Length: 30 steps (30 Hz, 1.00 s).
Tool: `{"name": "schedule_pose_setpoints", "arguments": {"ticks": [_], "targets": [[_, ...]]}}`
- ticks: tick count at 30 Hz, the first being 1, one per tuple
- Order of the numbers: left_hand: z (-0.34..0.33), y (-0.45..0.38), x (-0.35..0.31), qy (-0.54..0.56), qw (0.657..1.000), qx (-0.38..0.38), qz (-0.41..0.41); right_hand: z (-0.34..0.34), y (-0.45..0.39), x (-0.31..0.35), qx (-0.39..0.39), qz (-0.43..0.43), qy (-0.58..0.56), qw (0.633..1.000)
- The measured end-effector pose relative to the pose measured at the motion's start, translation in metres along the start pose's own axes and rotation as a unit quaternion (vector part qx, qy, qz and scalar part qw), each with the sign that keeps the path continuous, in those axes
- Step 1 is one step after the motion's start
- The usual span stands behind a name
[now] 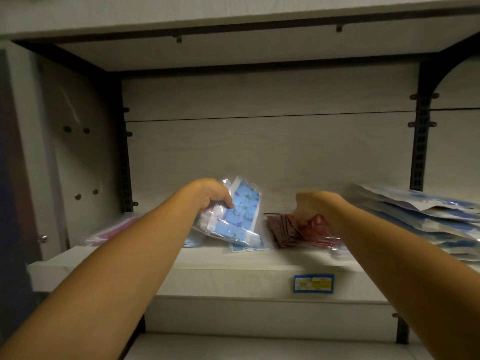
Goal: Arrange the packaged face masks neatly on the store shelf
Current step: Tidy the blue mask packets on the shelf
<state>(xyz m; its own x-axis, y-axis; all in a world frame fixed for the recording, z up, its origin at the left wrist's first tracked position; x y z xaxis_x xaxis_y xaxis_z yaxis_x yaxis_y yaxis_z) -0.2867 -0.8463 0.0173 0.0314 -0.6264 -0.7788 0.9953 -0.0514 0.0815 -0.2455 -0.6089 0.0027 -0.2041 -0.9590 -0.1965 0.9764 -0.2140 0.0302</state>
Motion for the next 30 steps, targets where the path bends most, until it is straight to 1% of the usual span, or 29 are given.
{"name": "schedule_pose_setpoints", "arguments": {"ticks": [1,3,4,5,7,9,11,14,18,22,27,30], "targets": [[0.004,-0.002,0.000,0.036,0.999,0.001,-0.004,0.002,-0.002,0.000,-0.019,0.000,-0.005,1.000],[0.004,-0.005,0.003,0.087,0.996,0.027,0.019,0.007,-0.007,0.003,-0.076,0.000,-0.020,0.997],[-0.001,-0.007,0.006,0.092,0.994,0.041,0.036,0.008,-0.009,0.005,-0.100,0.001,-0.027,0.995],[-0.007,-0.007,0.008,0.078,0.995,0.050,0.046,0.010,-0.009,0.007,-0.109,0.002,-0.027,0.994],[-0.023,-0.005,0.008,0.013,0.996,0.069,0.051,0.009,-0.011,0.014,-0.090,0.007,-0.026,0.996],[-0.037,0.000,0.005,-0.063,0.993,0.089,0.045,0.008,-0.012,0.019,-0.059,0.012,-0.019,0.998],[-0.046,0.002,-0.001,-0.114,0.988,0.098,0.030,0.007,-0.012,0.023,-0.040,0.012,-0.003,0.999],[-0.053,0.001,-0.007,-0.129,0.983,0.124,0.041,0.007,-0.011,0.022,-0.035,0.010,0.009,0.999],[-0.057,-0.004,-0.013,-0.157,0.977,0.138,0.030,0.005,-0.014,0.021,-0.038,0.012,0.005,0.999],[-0.060,-0.004,-0.007,-0.150,0.974,0.157,0.063,0.002,-0.015,0.023,-0.044,0.015,0.007,0.999],[-0.053,-0.009,-0.003,-0.070,0.993,0.092,0.037,0.001,-0.018,0.017,-0.047,0.019,-0.019,0.999],[-0.042,-0.011,-0.001,0.009,0.998,0.066,0.012,0.000,-0.020,0.014,-0.044,0.018,-0.036,0.998]]}}
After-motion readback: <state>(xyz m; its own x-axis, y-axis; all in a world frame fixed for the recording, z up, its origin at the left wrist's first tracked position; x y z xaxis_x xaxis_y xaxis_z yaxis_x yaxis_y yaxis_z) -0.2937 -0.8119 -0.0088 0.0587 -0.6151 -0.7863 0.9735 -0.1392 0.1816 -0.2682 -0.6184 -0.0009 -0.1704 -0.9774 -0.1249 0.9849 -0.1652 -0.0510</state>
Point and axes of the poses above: each hand's wrist, its own y-axis away from the middle knuckle, its own z-axis out of the back of the hand, x = y × z, the point moved 5 cm from there along -y, towards the middle knuckle, and after that the axes turned 10 degrees about y, right-handed, at the moved point
